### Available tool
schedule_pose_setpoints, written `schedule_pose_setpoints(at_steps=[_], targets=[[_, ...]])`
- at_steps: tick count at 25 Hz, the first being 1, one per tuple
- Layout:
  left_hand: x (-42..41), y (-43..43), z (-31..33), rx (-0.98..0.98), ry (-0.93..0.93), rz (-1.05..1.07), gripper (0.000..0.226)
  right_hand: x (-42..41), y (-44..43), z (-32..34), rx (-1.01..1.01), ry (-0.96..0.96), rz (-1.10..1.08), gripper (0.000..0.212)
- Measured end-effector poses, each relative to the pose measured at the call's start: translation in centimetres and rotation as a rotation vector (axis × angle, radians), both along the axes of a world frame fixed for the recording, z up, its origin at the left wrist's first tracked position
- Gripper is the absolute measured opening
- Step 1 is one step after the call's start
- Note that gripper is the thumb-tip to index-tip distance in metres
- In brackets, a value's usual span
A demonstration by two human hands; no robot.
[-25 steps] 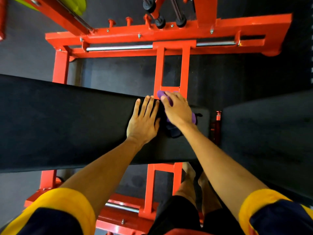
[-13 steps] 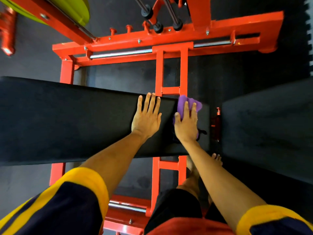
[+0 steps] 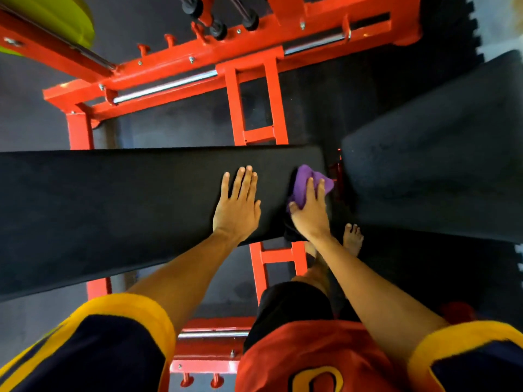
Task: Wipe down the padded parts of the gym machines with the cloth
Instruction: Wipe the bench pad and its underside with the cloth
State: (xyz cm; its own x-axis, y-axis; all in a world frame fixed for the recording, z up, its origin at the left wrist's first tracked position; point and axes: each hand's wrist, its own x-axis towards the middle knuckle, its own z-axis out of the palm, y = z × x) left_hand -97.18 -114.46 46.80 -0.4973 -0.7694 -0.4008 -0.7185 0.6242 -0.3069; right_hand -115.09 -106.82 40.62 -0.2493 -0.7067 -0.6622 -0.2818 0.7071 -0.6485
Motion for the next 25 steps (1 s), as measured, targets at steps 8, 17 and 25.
schedule_pose_setpoints(at_steps=[8,17,25], targets=[[-0.4,0.0,-0.2,-0.005,-0.053,0.004,0.071,3.6,5.5,-0.4,-0.402,0.324,0.466,0.113],[-0.2,0.1,-0.4,-0.046,-0.019,-0.004,0.071,1.6,6.6,-1.4,-0.074,0.353,0.168,0.113],[-0.2,0.1,-0.4,-0.050,-0.022,-0.003,0.071,0.3,5.4,-1.3,-0.227,0.305,0.281,0.081]])
